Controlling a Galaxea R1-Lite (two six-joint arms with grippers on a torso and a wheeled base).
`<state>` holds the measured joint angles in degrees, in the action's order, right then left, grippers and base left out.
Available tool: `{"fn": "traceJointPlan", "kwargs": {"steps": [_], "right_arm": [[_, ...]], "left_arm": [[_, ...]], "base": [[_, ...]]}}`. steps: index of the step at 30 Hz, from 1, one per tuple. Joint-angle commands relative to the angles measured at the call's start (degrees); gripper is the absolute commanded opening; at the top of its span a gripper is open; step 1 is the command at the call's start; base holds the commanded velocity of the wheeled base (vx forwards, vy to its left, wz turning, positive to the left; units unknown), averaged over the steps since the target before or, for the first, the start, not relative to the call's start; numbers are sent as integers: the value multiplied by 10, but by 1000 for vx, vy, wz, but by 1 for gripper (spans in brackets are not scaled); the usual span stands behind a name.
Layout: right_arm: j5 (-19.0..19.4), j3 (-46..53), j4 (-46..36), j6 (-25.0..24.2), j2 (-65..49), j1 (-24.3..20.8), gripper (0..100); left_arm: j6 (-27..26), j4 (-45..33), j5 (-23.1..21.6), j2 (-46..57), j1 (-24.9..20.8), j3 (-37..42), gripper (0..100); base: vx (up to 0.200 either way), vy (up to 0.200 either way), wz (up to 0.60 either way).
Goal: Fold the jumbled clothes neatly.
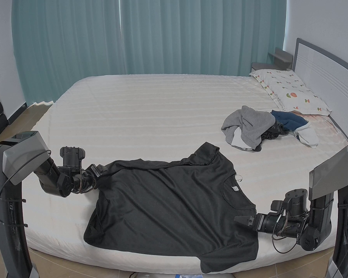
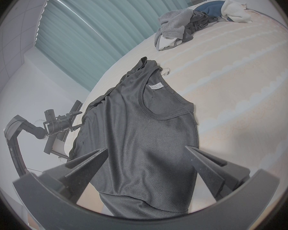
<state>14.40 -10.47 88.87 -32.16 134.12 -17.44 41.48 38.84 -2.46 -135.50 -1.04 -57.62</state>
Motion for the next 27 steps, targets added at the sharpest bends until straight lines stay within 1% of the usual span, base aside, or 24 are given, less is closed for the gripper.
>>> {"fn": "traceJointPlan", "kwargs": {"steps": [1, 2, 3, 7, 11, 12, 14, 17, 19, 23, 24, 27], "right_arm": [[-1, -2, 0, 1, 1, -2, 100], [-1, -3, 0, 1, 1, -2, 100], [0, -3, 0, 0, 1, -2, 100], [0, -3, 0, 0, 1, -2, 100], [-1, -4, 0, 1, 1, -2, 100], [-1, -4, 0, 0, 1, -2, 100], [-1, -4, 1, 0, 1, -2, 100], [-1, -4, 1, 0, 1, -2, 100], [-1, -4, 1, 0, 1, -2, 100], [-1, -5, 1, 0, 1, -2, 100], [-1, -5, 1, 0, 1, -2, 100], [-1, -5, 1, 0, 1, -2, 100]], "left_arm": [[1, 0, 0, -26, 0, -32, 100], [1, 0, 0, -30, 0, -39, 100], [2, 0, 1, -35, 2, -51, 0], [6, -2, 3, -41, 8, -79, 0], [15, 0, 25, -43, 13, -112, 0], [37, 8, 41, -56, 13, -138, 0], [61, 39, 64, -79, 13, -175, 0], [79, 100, 86, -126, 15, -221, 0], [78, 119, 86, -144, 16, -232, 0], [79, 129, 87, -162, 15, -259, 0], [80, 141, 88, -173, 15, -276, 0], [78, 171, 90, -195, 15, -295, 0]], "base": [[0, 0, 0], [0, 0, 0], [0, 0, 0], [0, 0, 0], [0, 0, 0], [0, 0, 0], [0, 0, 0], [0, 0, 0], [0, 0, 0], [0, 0, 0], [0, 0, 0], [0, 0, 0]]}}
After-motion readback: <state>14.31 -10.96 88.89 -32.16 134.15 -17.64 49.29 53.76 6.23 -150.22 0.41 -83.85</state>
